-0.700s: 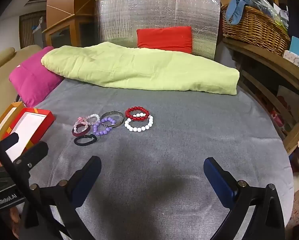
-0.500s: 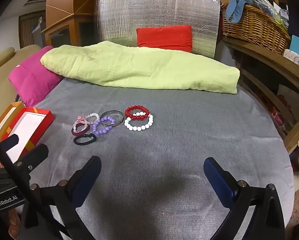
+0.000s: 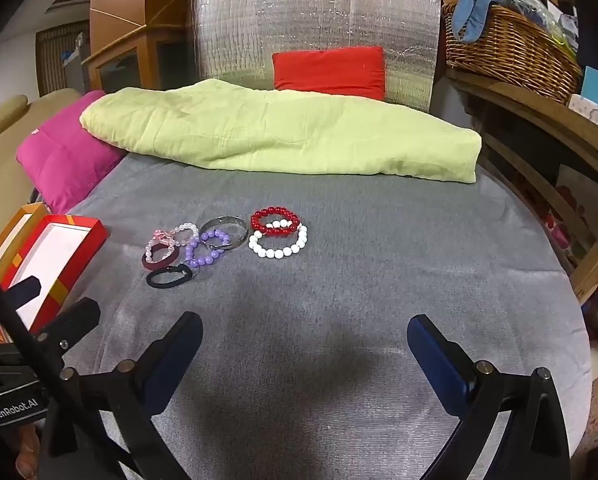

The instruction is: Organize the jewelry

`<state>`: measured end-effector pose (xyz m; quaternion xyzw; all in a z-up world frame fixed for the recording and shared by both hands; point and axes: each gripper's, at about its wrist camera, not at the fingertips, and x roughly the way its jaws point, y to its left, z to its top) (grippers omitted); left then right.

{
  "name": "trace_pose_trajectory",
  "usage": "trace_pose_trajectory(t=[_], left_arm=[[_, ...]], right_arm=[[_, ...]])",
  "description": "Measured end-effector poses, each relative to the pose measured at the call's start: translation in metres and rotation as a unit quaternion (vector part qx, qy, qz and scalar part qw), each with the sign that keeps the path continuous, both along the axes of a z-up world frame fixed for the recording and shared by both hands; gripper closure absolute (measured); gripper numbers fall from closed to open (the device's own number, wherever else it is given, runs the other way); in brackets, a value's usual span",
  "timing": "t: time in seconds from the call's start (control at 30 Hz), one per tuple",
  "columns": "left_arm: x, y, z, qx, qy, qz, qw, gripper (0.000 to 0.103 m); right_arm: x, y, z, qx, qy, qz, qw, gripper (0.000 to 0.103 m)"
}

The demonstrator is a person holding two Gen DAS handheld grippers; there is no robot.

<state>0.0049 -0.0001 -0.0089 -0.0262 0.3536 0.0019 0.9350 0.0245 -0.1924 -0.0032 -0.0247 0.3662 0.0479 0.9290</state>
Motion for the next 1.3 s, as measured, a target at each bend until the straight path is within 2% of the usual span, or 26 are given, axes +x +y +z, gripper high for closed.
trace_pose_trajectory(t=[1.3], left_arm=[[0.0033, 0.0006, -0.0054, 0.006, 0.010, 0.005, 0.9999, 0.000]], right_arm=[[0.0042, -0.0007, -0.0064, 0.000, 0.012, -0.001, 1.000, 0.000]])
